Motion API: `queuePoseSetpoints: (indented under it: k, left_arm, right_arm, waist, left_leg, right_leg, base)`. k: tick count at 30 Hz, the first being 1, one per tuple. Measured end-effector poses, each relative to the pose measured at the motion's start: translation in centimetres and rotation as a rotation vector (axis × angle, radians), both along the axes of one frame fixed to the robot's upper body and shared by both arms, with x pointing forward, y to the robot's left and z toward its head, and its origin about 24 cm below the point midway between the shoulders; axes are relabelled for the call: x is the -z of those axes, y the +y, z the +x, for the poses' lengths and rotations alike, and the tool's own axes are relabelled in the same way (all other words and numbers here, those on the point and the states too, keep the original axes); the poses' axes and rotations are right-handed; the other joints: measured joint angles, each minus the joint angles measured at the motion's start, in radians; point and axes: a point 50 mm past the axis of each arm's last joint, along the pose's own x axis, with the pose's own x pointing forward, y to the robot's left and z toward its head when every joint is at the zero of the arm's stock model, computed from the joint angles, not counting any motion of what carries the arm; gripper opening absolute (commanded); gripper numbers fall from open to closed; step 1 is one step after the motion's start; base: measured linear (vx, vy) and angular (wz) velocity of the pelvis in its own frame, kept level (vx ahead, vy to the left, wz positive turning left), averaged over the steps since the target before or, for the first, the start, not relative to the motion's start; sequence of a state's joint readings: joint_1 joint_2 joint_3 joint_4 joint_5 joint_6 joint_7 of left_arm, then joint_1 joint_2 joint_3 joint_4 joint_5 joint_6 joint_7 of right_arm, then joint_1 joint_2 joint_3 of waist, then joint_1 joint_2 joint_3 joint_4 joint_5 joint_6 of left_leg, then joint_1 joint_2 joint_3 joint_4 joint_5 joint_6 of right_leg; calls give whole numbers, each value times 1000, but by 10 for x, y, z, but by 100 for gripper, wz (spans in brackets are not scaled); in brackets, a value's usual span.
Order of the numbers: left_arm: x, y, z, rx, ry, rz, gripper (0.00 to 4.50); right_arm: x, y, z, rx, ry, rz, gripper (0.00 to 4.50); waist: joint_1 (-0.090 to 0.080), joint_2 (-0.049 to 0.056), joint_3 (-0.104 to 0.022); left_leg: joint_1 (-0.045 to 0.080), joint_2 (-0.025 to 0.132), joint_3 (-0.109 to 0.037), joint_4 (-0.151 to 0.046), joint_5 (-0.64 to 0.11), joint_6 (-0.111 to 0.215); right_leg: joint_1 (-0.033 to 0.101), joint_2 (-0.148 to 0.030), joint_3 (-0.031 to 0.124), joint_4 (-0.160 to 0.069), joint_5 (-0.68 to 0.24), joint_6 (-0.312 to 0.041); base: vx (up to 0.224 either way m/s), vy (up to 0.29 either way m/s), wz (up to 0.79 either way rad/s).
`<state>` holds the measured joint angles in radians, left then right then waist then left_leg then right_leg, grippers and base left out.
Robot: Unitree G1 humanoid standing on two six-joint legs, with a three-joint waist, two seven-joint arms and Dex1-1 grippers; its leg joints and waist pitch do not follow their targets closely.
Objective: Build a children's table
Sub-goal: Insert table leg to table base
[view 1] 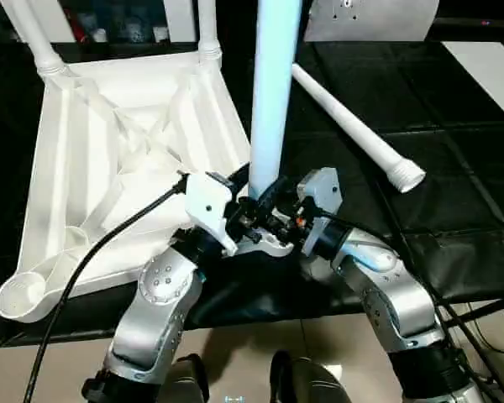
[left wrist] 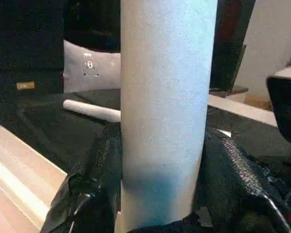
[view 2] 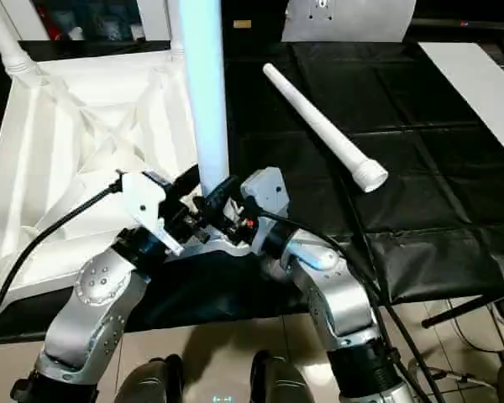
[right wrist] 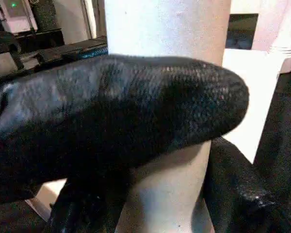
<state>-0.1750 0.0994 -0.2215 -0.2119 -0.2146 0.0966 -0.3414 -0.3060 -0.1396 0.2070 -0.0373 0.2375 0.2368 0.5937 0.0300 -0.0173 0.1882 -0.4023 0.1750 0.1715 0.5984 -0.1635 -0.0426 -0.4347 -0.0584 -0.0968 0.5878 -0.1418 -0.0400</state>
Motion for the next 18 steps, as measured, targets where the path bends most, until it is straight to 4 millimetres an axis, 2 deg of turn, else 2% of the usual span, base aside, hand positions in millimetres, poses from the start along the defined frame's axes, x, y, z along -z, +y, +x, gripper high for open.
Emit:
queuePoseSetpoints:
  k: [6,8,11,12,16,17,18]
  left_arm:
    - [-2,-1,2,4,25,-27,199]
    - [-3,-2,4,2,32,-29,199]
    - [-5,6,9,-42,49,-34,199]
    - [-7,12,13,-67,47,-37,198]
    - [-14,29,21,-105,52,-36,198]
    - [-14,31,21,-107,57,-37,198]
    - [-15,32,22,-98,63,-40,198]
  right_arm:
    - [-1,-1,1,14,-10,-9,193]
    - [-1,-1,2,15,-9,-7,263]
    - [-3,-2,3,-8,-10,-4,269]
    - [-2,-4,2,-19,-11,-14,298]
    - [-5,-13,4,-39,-17,-11,316]
    - [-7,-14,5,-46,-21,-10,341]
    - [-9,-16,5,-62,-27,-11,341]
  waist:
    - [0,0,0]
    - [0,0,0]
    - [0,0,0]
    - [-1,0,0]
    - [-2,0,0]
    - [-1,0,0]
    - [0,0,0]
  left_leg:
    - [0,0,0,0,0,0]
    - [0,0,0,0,0,0]
    - [0,0,0,0,0,0]
    - [0,0,0,0,0,0]
    - [0,0,0,0,0,0]
    - [0,0,0,0,0,0]
    - [0,0,0,0,0,0]
  right_leg:
    - [0,0,0,0,0,0]
    - [0,0,0,0,0,0]
    - [0,0,0,0,0,0]
    - [0,0,0,0,0,0]
    - [0,0,0,0,0,0]
    - [0,0,0,0,0,0]
    - [0,0,0,0,0,0]
  base:
    - [0,0,0]
    - [0,0,0]
    - [0,0,0]
    - [0,0,0]
    - [0,0,0]
    - [0,0,0]
    - [0,0,0]
